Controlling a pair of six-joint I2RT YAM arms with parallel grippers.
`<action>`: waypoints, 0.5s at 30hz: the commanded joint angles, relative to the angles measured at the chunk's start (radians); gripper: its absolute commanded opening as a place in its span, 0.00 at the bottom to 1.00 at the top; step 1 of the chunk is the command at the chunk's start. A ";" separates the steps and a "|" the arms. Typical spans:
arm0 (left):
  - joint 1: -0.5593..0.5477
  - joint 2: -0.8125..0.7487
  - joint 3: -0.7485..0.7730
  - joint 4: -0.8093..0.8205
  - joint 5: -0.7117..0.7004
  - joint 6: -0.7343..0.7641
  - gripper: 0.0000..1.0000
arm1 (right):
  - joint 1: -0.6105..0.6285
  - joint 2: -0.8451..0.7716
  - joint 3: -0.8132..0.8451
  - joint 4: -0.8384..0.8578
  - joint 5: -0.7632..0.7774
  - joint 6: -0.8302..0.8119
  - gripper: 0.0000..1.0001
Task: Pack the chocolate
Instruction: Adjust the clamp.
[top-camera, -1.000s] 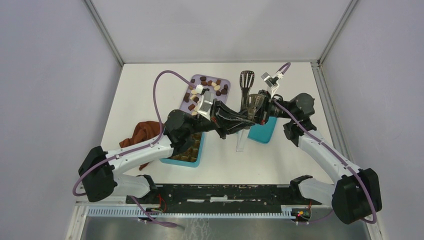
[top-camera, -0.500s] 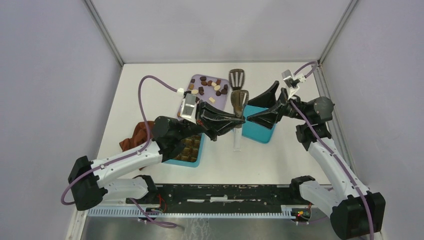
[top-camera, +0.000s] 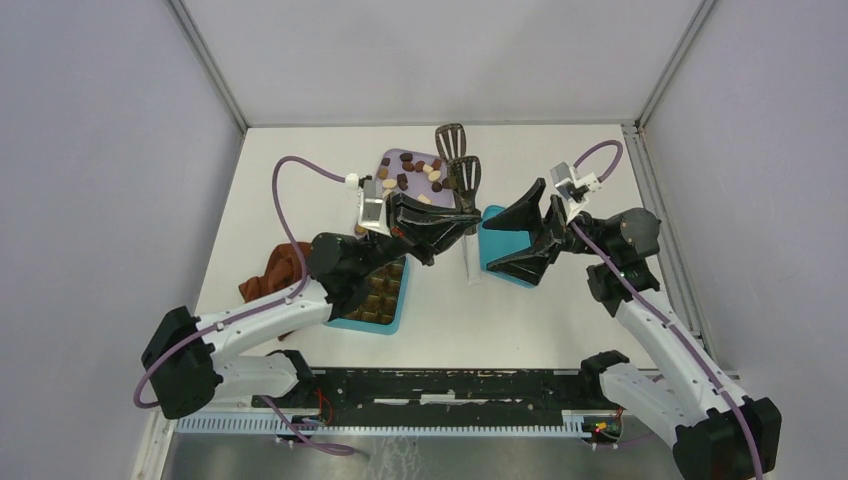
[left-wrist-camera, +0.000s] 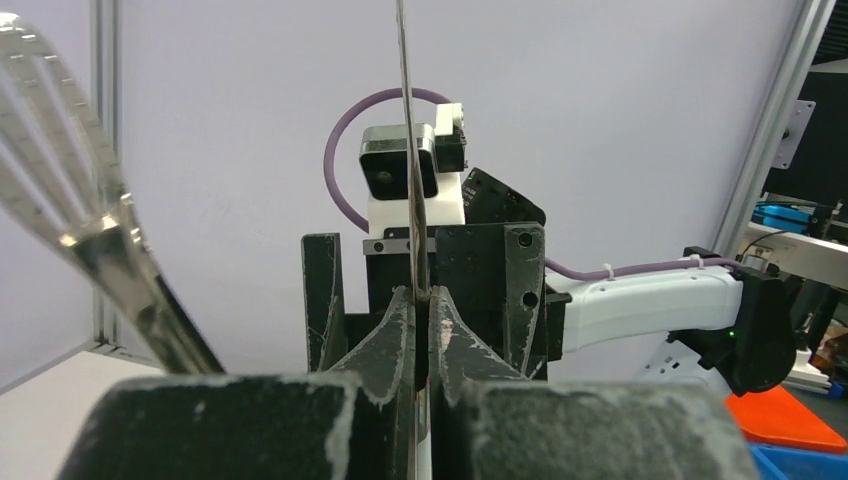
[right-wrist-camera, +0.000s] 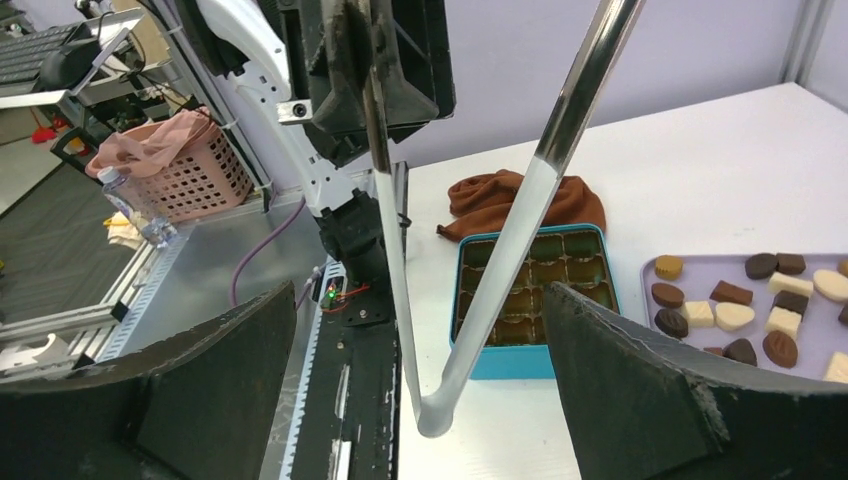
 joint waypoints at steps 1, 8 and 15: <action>0.004 0.051 0.077 0.157 -0.022 -0.043 0.02 | 0.014 0.016 -0.005 -0.022 0.067 -0.038 0.98; 0.003 0.118 0.114 0.265 0.014 -0.114 0.02 | 0.033 0.066 -0.004 -0.045 0.106 -0.030 0.98; 0.003 0.149 0.115 0.351 0.008 -0.178 0.02 | 0.060 0.098 -0.022 0.185 0.079 0.174 0.98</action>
